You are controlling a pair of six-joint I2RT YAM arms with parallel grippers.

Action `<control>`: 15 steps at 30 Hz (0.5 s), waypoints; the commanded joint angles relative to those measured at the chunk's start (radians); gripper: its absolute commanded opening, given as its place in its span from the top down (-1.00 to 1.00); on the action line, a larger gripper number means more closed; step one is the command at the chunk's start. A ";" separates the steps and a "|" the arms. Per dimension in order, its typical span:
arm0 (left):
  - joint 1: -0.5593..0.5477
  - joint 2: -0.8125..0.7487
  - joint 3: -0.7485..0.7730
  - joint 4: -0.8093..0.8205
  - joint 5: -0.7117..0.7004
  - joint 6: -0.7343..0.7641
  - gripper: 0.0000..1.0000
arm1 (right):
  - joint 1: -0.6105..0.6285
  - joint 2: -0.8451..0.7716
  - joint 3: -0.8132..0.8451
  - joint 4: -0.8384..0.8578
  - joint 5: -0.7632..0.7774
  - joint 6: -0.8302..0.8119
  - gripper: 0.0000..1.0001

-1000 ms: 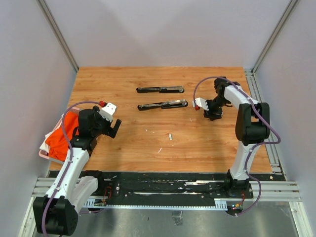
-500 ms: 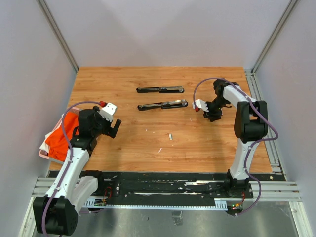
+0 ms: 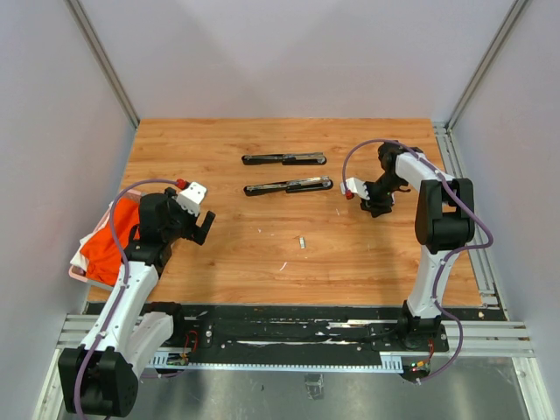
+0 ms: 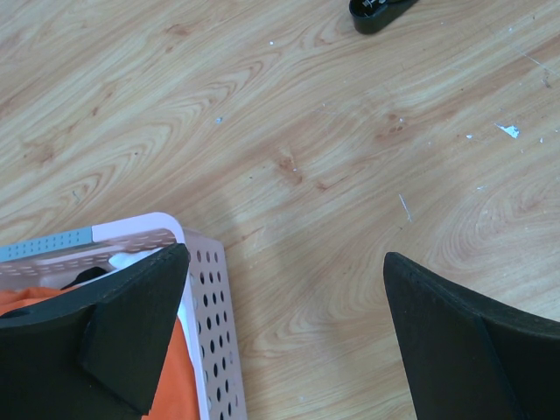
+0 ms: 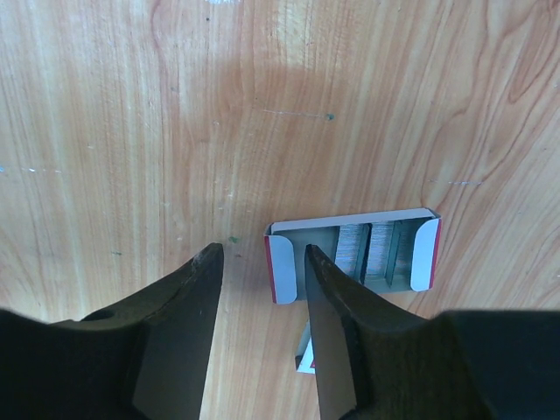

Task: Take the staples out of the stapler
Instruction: Place the staple in the staple box.

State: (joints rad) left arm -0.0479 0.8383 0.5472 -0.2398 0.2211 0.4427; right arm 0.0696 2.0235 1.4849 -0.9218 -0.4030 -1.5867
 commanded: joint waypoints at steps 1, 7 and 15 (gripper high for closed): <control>0.006 -0.004 -0.006 0.024 0.008 0.007 -0.96 | -0.014 0.010 0.002 -0.007 0.006 0.010 0.10; 0.006 -0.004 -0.006 0.023 0.009 0.008 -0.96 | -0.014 0.014 -0.007 0.007 0.012 0.017 -0.02; 0.006 -0.004 -0.006 0.023 0.009 0.007 -0.96 | -0.014 0.019 -0.011 0.011 0.013 0.021 -0.08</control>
State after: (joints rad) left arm -0.0479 0.8379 0.5472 -0.2398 0.2211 0.4427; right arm 0.0696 2.0254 1.4830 -0.8955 -0.3923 -1.5715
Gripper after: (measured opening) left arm 0.982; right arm 0.537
